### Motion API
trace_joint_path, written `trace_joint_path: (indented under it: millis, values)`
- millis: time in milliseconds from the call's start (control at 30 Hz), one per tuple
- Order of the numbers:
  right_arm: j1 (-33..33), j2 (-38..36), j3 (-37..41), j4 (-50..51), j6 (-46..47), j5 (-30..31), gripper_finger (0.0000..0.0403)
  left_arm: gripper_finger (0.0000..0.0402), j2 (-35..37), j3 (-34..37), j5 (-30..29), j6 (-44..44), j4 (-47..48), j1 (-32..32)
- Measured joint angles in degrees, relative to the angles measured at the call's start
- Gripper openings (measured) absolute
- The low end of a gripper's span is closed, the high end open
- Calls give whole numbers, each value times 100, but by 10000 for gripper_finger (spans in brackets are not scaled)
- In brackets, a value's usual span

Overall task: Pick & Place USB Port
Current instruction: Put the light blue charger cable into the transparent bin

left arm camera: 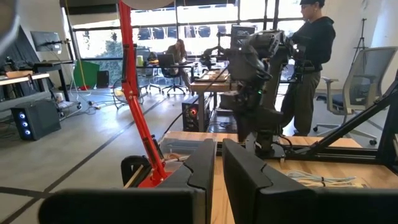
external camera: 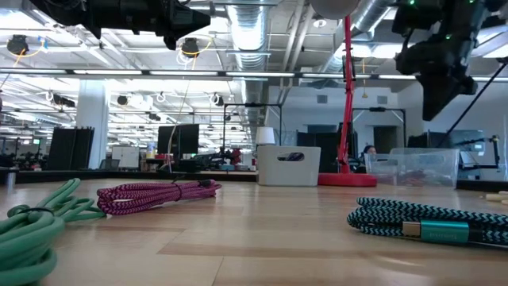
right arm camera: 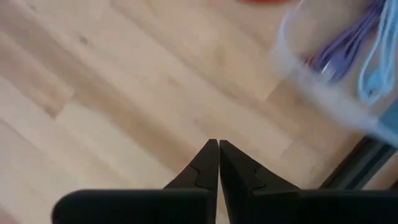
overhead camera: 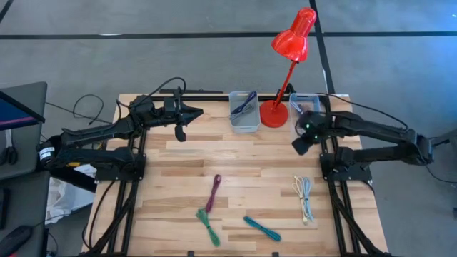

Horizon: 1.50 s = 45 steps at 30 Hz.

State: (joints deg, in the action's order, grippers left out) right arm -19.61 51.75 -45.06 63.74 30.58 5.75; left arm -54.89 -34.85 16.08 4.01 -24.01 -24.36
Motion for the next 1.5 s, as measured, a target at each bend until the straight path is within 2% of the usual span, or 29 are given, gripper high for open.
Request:
trace_joint_path:
  millis: [233, 433, 933, 1233, 1500]
  values:
    - [1140, 226, 0, 520, 1353, -226, 4, 33, 0, 0, 1, 2, 3, 0]
    - [1996, 538, 0, 577, 2222, -673, 12, 33, 0, 0, 0, 2, 7, 0]
    - [3244, 1428, 0, 841, 4010, -1208, 117, 33, 1, 0, 0, 2, 115, 0]
    - [3781, 2092, 182, 276, 4351, -1191, 152, 33, 0, 0, 0, 4, 172, 0]
    - [3960, 2602, 535, -136, 4317, -1184, 140, 33, 2, 0, 0, 2, 205, 0]
